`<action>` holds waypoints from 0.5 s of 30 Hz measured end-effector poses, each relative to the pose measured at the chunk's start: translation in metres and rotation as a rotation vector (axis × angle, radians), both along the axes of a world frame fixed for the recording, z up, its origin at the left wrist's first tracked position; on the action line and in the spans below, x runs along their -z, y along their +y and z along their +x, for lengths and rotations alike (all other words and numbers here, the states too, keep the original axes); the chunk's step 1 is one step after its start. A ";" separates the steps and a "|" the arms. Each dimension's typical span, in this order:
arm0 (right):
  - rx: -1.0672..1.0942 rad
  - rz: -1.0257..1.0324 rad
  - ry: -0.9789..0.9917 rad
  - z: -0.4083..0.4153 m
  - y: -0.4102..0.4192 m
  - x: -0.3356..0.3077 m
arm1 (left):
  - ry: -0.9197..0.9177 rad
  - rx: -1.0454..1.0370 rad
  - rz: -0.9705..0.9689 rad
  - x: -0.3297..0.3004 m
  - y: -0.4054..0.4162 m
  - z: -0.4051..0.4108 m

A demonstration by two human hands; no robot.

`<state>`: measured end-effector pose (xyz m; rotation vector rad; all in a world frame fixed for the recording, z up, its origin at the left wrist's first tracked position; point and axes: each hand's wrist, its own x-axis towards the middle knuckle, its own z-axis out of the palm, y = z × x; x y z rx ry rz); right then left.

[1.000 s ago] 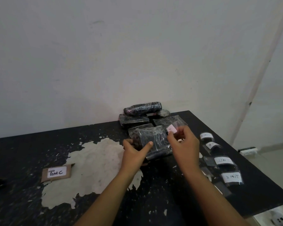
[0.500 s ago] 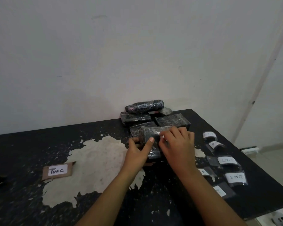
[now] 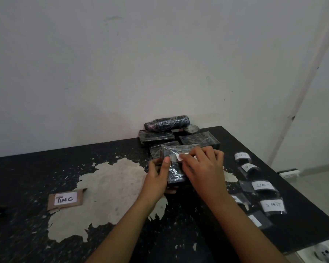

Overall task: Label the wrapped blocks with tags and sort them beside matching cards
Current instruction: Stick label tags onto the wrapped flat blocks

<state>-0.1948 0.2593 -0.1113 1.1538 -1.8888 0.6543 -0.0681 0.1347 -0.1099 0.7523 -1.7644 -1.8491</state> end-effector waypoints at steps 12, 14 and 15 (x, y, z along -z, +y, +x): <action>-0.061 -0.038 -0.204 0.009 0.005 -0.002 | -0.006 -0.008 0.032 -0.004 -0.002 0.004; -0.062 -0.145 -0.319 0.012 0.007 -0.002 | 0.001 -0.010 0.037 -0.004 -0.003 0.005; -0.055 -0.201 -0.381 0.013 0.009 -0.003 | 0.004 -0.010 0.033 -0.004 -0.003 0.005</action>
